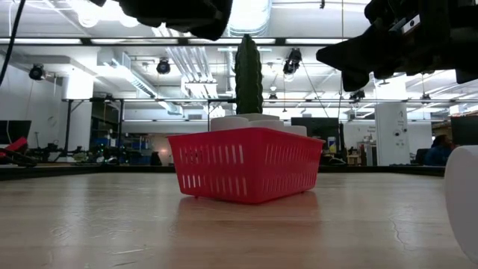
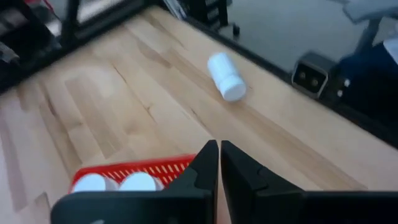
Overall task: Pick and place pill bottles into a basket
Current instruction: Adjust the white pill bottle in the red bin
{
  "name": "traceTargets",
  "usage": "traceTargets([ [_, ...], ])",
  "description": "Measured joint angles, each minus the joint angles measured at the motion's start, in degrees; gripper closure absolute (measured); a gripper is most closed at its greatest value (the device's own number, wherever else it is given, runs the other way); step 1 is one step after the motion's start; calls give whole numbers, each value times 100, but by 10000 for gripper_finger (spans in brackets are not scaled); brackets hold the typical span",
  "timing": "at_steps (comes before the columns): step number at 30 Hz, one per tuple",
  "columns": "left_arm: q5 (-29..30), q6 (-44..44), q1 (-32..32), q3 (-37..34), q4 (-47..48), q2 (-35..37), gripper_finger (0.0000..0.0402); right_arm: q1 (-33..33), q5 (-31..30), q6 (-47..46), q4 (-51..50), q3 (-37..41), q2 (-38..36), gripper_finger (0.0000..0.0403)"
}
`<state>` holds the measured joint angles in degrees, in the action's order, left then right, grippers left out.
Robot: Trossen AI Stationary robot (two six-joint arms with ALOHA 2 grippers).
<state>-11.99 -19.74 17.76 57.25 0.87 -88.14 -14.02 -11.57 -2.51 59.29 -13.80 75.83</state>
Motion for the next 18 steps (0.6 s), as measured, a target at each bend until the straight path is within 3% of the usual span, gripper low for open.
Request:
traceTargets([
  [10, 50, -217, 0, 1039, 1134, -848, 401, 1, -7, 393, -39, 0, -16, 394],
  [18, 414, -331, -13, 1554, 1454, -1352, 401, 0, 135, 987, -62, 165, -564, 394],
])
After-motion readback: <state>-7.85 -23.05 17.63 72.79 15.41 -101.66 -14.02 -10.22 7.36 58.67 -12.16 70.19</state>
